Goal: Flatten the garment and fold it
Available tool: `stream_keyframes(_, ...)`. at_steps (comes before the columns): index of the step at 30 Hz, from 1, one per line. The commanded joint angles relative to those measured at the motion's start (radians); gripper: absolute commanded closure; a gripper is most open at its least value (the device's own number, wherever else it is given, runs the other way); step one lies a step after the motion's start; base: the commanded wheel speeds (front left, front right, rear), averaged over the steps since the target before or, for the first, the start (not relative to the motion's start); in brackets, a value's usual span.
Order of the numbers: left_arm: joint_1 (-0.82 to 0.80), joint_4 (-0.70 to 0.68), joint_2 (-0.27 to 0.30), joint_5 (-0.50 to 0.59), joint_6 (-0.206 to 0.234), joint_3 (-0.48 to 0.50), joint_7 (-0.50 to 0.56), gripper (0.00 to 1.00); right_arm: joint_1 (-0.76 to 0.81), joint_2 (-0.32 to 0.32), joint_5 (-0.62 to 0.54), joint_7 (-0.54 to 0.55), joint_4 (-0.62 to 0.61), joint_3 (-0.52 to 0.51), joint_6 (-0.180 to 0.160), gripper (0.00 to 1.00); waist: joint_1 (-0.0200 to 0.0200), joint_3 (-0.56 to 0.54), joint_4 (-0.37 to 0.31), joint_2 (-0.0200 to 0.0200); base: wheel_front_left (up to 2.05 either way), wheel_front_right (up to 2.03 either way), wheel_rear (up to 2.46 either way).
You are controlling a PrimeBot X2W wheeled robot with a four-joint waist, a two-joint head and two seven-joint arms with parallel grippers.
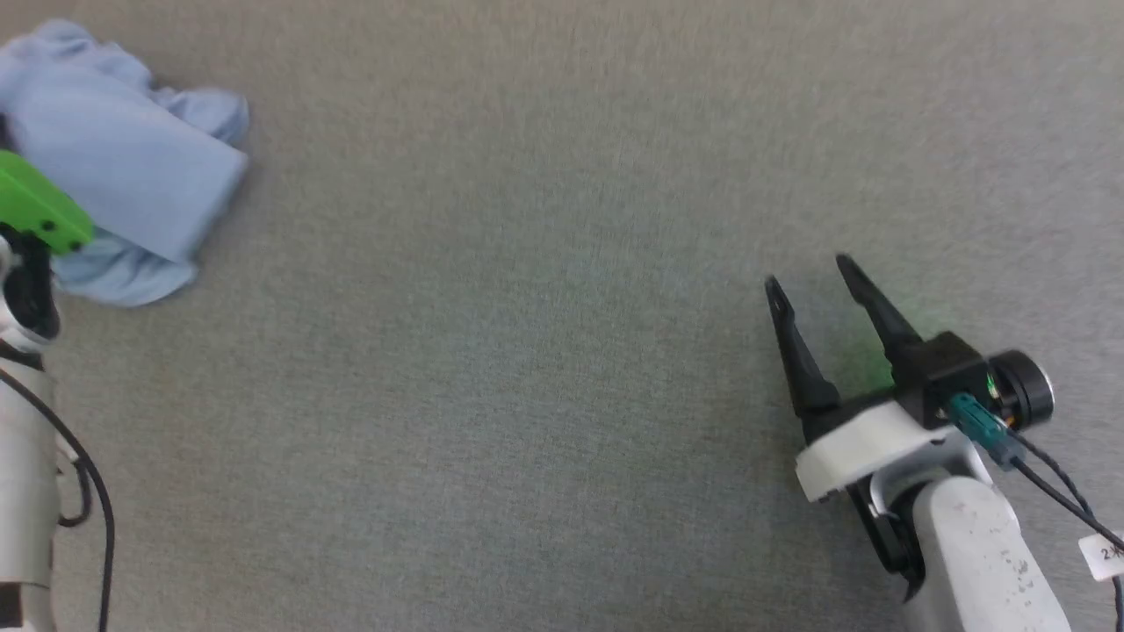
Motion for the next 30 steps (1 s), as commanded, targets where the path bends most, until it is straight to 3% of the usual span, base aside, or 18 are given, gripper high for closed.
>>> stream_keyframes(1, -0.022, -0.026, 0.020, 0.038, 0.005, -0.014, -0.056, 1.00, 0.018, -0.002, 0.018, -0.016, 0.014, -0.012, -0.001, 0.00, -0.0001, -0.171, -0.026, 0.0000, 0.00, 0.00, 0.00)
stream_keyframes(6, -0.087, -0.089, 0.042, 0.136, -0.011, -0.086, -0.166, 1.00, 0.073, -0.002, 0.047, -0.026, 0.048, -0.042, -0.001, 0.00, -0.0001, -0.293, -0.064, 0.0000, 0.00, 0.00, 0.00)
stream_keyframes(12, -0.151, -0.172, 0.001, 0.193, -0.058, -0.191, -0.188, 1.00, 0.127, -0.002, 0.069, -0.021, 0.037, -0.081, -0.001, 0.00, -0.0001, -0.393, -0.127, 0.0000, 0.00, 0.00, 0.00)
stream_keyframes(18, -0.153, -0.254, -0.105, 0.206, -0.117, -0.318, -0.173, 1.00, 0.153, -0.002, 0.080, -0.014, 0.026, -0.096, -0.001, 0.00, -0.0001, -0.446, -0.204, 0.0000, 0.00, 0.00, 0.00)
stream_keyframes(23, -0.087, -0.287, -0.231, 0.168, -0.153, -0.418, -0.147, 1.00, 0.169, -0.001, 0.081, 0.000, 0.006, -0.104, -0.001, 0.00, -0.0001, -0.456, -0.269, 0.0000, 0.00, 0.00, 0.00)
stream_keyframes(30, 0.075, -0.181, -0.349, 0.060, -0.220, -0.534, -0.055, 1.00, 0.172, -0.001, 0.086, 0.013, -0.016, -0.100, -0.001, 0.00, -0.0001, -0.425, -0.356, 0.0000, 0.00, 0.00, 0.00)
